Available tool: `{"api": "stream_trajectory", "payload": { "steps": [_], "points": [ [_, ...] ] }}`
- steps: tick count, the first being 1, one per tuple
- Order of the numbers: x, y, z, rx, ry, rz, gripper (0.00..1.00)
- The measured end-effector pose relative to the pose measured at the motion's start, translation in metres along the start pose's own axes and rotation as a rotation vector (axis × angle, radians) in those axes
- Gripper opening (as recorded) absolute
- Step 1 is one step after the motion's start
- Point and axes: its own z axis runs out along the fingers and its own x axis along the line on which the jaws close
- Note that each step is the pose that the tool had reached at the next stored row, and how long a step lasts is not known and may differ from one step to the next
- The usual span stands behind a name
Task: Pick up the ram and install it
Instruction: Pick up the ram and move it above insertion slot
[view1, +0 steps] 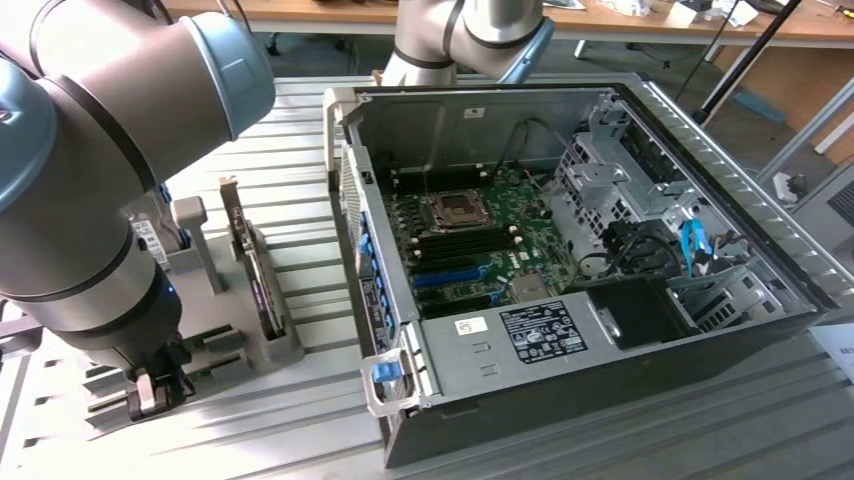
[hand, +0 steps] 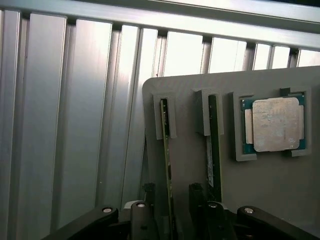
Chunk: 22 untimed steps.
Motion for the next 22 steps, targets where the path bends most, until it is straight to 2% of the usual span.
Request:
{"api": "stream_trajectory", "payload": {
  "steps": [7,8,10,22],
  "points": [
    [0.0001,0.0000,-0.0001,-0.0001,0.0001,0.000,0.39],
    [0.0001,0.0000,0.0000,-0.0001,0.0000,0.000,0.26],
    [0.0001,0.0000,-0.0001,-0.0001,0.0001,0.000,0.15],
    [0.0001,0.0000,0.0000,-0.0001,0.0001,0.000,0.15]
  ]
}}
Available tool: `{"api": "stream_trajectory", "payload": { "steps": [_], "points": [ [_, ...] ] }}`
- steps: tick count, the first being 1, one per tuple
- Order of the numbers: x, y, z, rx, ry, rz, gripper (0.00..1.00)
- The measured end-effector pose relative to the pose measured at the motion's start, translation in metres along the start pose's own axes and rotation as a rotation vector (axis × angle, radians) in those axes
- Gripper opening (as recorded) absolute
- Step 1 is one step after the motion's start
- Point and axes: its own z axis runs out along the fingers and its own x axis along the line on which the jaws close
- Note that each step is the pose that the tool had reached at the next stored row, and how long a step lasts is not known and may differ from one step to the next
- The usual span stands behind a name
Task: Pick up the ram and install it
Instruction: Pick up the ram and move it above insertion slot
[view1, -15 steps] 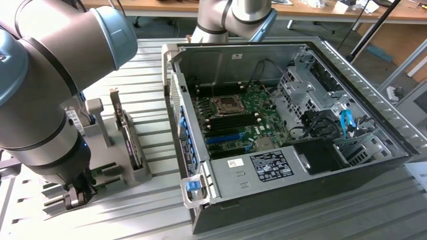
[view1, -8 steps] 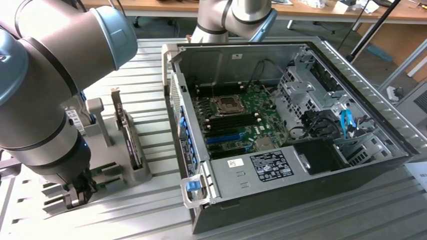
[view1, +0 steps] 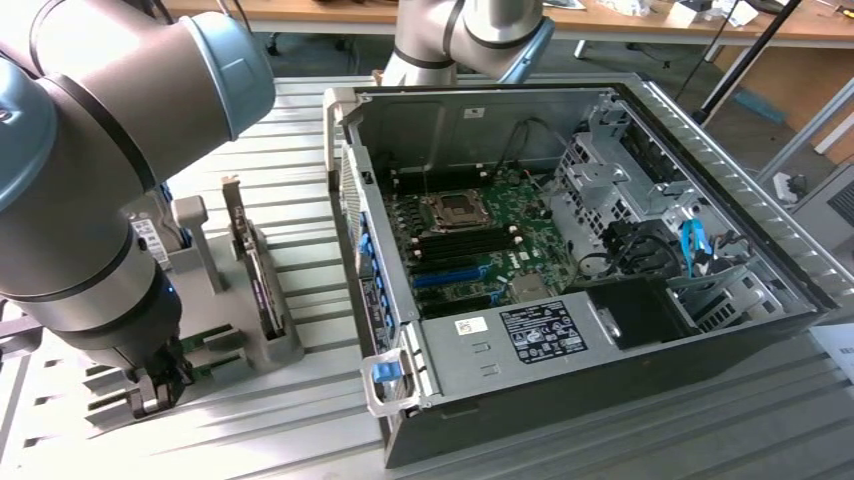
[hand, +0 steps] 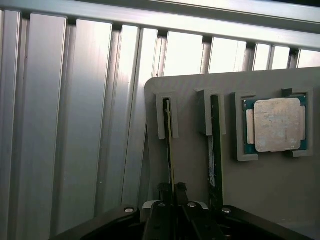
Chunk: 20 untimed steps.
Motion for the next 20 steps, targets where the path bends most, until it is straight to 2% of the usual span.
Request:
{"api": "stream_trajectory", "payload": {
  "steps": [5,10,16,20],
  "points": [
    [0.000,0.0000,-0.0009,-0.0001,0.0020,0.000,0.15],
    [0.000,-0.0003,-0.0063,-0.0002,0.0021,0.000,0.15],
    [0.000,-0.0009,-0.0192,-0.0002,0.0021,0.000,0.15],
    [0.000,-0.0012,-0.0236,-0.0003,0.0021,0.000,0.15]
  ]
}}
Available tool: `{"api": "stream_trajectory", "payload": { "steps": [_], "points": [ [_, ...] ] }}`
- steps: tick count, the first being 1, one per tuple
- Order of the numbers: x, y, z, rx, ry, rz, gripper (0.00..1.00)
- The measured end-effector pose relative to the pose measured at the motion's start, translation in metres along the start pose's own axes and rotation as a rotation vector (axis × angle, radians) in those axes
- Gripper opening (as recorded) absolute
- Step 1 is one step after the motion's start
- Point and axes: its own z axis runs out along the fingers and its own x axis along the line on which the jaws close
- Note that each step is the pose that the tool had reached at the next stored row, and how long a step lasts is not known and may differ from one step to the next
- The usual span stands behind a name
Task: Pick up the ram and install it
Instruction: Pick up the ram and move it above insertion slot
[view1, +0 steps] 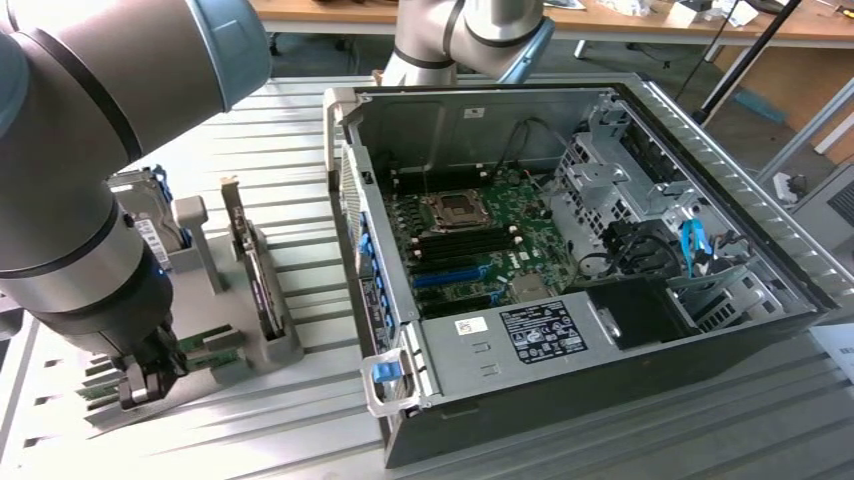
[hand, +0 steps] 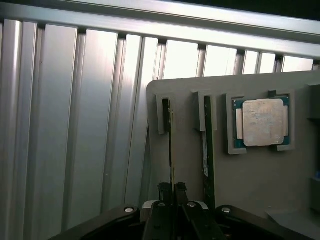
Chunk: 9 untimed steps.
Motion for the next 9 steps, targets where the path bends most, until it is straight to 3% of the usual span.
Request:
{"api": "stream_trajectory", "payload": {
  "steps": [9],
  "points": [
    [0.0000,-0.0003,-0.0054,0.0000,0.0000,0.000,0.15]
  ]
}}
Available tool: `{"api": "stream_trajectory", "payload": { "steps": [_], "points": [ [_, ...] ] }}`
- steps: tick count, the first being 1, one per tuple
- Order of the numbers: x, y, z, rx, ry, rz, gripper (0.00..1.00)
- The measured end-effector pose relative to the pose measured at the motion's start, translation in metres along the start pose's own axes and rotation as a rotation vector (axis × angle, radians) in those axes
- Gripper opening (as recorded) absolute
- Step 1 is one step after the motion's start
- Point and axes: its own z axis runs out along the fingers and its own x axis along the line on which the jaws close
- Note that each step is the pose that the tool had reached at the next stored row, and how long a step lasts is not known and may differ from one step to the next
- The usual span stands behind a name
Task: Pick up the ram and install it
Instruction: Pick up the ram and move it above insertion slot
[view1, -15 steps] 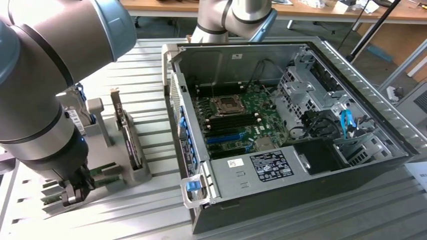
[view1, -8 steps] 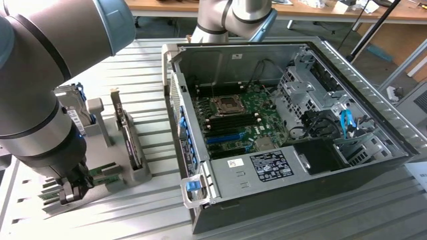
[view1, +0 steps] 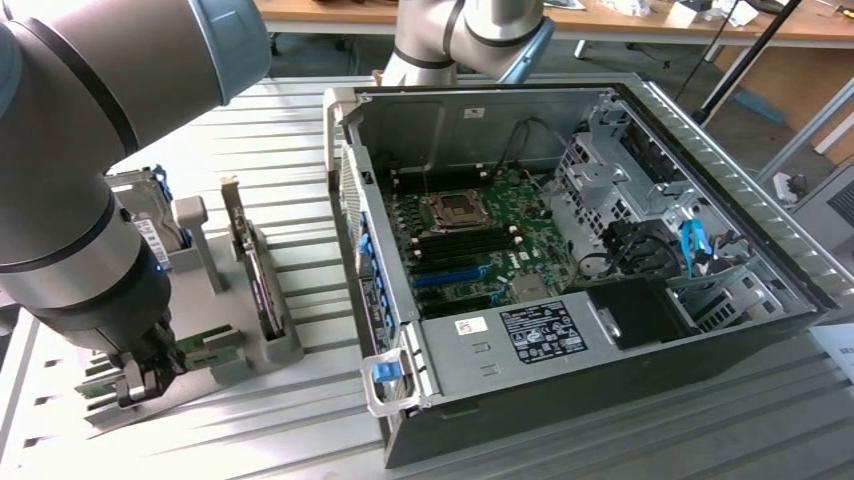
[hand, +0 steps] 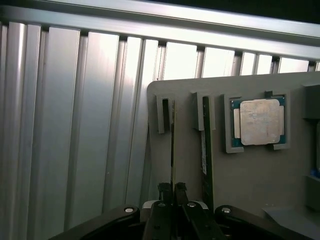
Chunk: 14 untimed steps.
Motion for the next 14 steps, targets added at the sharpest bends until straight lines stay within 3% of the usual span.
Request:
{"api": "stream_trajectory", "payload": {
  "steps": [14],
  "points": [
    [0.000,-0.0008,-0.0152,0.0000,0.0000,0.000,0.15]
  ]
}}
